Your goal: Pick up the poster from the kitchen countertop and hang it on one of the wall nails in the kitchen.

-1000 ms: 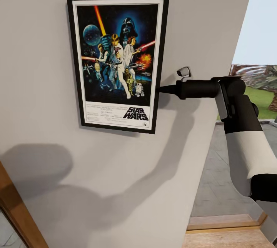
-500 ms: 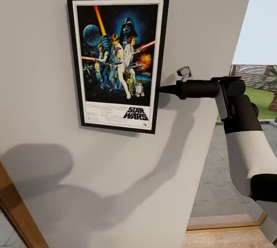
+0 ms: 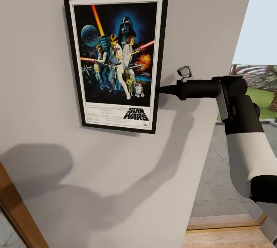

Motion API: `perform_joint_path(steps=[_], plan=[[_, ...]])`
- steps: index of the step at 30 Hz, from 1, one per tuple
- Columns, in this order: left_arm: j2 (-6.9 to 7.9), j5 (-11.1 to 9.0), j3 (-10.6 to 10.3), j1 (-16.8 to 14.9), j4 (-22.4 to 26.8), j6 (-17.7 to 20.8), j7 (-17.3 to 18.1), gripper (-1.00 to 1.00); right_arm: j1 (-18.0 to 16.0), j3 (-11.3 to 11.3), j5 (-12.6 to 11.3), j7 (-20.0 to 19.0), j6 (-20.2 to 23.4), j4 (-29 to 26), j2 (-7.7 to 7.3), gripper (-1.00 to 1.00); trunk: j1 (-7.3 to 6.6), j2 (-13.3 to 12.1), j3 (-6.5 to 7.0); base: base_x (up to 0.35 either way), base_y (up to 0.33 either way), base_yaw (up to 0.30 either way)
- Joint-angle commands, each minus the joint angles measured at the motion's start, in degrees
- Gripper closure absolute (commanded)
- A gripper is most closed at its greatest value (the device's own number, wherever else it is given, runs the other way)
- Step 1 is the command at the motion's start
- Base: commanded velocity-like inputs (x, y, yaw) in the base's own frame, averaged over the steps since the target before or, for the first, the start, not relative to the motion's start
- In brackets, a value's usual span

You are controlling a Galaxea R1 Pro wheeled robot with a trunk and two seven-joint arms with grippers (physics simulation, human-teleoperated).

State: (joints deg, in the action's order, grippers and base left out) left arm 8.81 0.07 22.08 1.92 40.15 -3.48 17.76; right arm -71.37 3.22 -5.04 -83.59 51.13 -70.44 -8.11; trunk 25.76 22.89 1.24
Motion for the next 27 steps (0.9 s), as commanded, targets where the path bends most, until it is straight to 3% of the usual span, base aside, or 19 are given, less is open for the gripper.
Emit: perform_joint_path(steps=[1, 27], plan=[[-0.02, 0.01, 0.16, 0.01, 0.02, -0.09, 0.33, -1.00, 0.04, 0.12, -0.45, -0.08, 0.77, -0.01, -0.06, 1.00, 0.02, 0.03, -0.01, 0.000, 0.000, 0.000], [-0.02, 0.01, 0.16, 0.01, 0.02, -0.06, 0.35, -1.00, 1.16, 0.12, -0.68, -0.26, 0.56, -0.13, -0.06, 1.00, 0.02, 0.03, -0.01, 0.000, 0.000, 0.000]])
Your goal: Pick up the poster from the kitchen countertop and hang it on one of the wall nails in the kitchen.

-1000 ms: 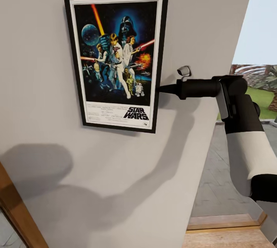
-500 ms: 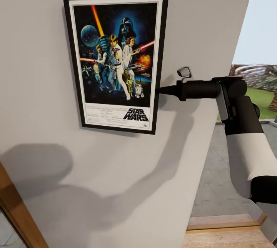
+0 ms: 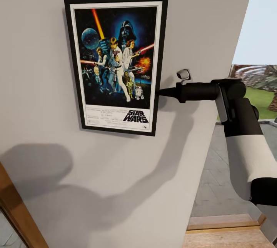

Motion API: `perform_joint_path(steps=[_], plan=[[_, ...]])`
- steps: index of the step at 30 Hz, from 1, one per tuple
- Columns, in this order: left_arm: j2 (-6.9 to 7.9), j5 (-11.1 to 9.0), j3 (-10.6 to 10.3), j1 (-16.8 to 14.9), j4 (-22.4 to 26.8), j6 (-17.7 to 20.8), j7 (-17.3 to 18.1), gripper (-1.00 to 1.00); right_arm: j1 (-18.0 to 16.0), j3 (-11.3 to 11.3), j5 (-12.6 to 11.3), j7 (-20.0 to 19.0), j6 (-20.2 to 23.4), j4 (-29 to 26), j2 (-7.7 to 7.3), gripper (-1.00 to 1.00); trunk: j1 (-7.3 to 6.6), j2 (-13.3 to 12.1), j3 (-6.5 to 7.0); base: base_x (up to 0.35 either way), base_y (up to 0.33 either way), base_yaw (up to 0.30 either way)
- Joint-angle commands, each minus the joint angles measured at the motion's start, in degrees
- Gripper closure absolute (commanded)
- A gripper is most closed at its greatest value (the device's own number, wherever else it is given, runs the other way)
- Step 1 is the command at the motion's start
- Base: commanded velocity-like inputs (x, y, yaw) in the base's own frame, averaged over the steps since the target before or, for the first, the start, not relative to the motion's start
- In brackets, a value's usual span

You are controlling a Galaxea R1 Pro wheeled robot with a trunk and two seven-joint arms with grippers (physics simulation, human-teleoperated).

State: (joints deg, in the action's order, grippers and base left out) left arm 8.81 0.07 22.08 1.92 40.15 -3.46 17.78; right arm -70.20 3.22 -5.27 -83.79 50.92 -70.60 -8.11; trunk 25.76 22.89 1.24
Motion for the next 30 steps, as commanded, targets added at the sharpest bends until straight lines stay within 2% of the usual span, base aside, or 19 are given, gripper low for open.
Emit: perform_joint_path(steps=[1, 9, 30], plan=[[-0.02, 0.01, 0.16, 0.01, 0.02, -0.08, 0.33, -1.00, 0.13, 0.12, -0.44, -0.06, 0.63, 0.03, -0.06, 1.00, 0.02, 0.03, 0.00, 0.000, 0.000, 0.000], [-0.02, 0.01, 0.16, 0.01, 0.03, -0.08, 0.33, -1.00, 1.17, 0.12, -0.54, -0.13, -2.22, 0.10, -0.06, 1.00, 0.02, 0.03, 0.00, 0.000, 0.000, 0.000], [0.00, 0.01, 0.16, 0.01, 0.03, -0.06, 0.32, -1.00, 2.96, 0.12, -0.61, -0.31, -3.09, 0.03, -0.14, 1.00, 0.02, 0.03, 0.00, 0.000, 0.000, 0.000]])
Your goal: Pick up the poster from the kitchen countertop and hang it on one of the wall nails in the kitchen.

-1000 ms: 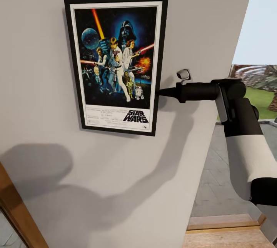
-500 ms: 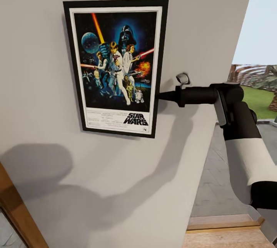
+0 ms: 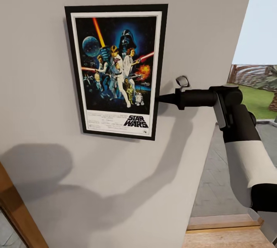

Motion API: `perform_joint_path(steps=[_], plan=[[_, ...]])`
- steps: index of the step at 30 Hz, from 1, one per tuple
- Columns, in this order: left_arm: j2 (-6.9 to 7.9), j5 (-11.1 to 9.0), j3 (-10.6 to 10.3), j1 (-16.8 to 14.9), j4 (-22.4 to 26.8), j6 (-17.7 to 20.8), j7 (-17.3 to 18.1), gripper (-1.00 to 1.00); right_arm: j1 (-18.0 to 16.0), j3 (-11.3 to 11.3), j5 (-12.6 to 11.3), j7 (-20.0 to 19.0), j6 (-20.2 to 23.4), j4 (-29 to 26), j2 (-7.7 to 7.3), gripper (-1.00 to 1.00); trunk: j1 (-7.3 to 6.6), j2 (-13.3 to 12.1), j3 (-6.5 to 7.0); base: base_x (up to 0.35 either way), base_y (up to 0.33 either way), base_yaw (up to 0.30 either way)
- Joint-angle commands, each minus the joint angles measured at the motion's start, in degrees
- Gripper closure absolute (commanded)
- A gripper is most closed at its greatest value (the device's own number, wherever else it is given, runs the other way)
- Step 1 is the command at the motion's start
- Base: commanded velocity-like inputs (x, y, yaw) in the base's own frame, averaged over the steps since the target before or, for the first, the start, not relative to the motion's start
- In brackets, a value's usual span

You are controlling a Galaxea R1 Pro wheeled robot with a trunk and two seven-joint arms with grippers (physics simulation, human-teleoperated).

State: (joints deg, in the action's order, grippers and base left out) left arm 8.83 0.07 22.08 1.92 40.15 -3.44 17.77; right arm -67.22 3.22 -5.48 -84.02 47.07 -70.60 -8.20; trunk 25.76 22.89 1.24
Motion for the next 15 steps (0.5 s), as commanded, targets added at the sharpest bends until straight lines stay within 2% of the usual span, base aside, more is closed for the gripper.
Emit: perform_joint_path(steps=[1, 15], plan=[[-0.01, 0.01, 0.16, 0.01, 0.02, -0.08, 0.33, -1.00, 0.00, 0.12, -0.41, -0.09, 0.76, 0.03, -0.06, 1.00, 0.02, 0.03, -0.01, 0.000, 0.000, 0.000], [0.27, 0.01, 0.28, 0.01, 0.01, -0.07, 0.33, -1.00, 0.22, 0.12, -0.41, -0.09, 0.74, 0.02, -0.05, 1.00, 0.02, 0.03, -0.01, 0.000, 0.005, 0.000]])
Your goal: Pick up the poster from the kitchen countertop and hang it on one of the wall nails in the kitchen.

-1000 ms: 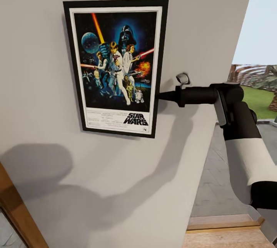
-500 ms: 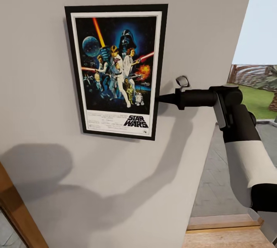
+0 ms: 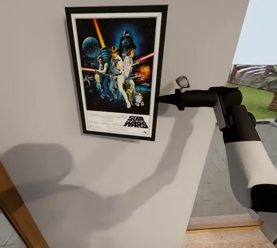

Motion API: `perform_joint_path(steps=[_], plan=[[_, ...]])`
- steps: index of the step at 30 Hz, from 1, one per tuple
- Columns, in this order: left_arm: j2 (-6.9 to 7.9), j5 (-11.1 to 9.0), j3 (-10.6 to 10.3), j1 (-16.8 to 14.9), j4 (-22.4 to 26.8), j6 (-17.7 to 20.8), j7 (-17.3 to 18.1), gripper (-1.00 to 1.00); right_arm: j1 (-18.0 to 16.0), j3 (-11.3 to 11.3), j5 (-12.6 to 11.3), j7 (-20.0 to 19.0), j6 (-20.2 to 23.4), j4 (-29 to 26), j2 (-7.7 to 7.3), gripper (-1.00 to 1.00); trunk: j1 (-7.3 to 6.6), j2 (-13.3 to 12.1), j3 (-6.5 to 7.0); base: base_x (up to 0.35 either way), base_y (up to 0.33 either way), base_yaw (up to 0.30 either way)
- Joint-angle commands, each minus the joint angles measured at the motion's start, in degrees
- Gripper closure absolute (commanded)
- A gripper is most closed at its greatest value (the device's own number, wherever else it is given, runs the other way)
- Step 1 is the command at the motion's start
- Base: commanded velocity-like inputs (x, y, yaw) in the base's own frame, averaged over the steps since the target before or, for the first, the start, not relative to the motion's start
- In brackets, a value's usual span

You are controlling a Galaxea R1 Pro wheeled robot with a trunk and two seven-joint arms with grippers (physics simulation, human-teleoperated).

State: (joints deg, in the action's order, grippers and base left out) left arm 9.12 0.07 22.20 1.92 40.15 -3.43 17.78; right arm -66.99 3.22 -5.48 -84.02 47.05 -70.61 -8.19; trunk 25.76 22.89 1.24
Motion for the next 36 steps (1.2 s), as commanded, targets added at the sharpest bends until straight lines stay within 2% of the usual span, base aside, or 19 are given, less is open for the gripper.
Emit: perform_joint_path(steps=[1, 36], plan=[[0.08, 0.02, 0.31, 0.01, 0.02, -0.09, 0.33, -1.00, 0.00, 0.12, -0.40, -0.09, 0.76, 0.03, -0.06, 1.00, 0.02, 0.03, -0.01, 0.000, 0.077, 0.000], [0.29, 0.02, 0.80, 0.01, -0.01, -0.09, 0.33, -1.00, 0.10, 0.12, -0.40, -0.06, 0.77, 0.11, -0.07, 1.00, 0.02, 0.03, -0.01, 0.000, 0.050, 0.000]])
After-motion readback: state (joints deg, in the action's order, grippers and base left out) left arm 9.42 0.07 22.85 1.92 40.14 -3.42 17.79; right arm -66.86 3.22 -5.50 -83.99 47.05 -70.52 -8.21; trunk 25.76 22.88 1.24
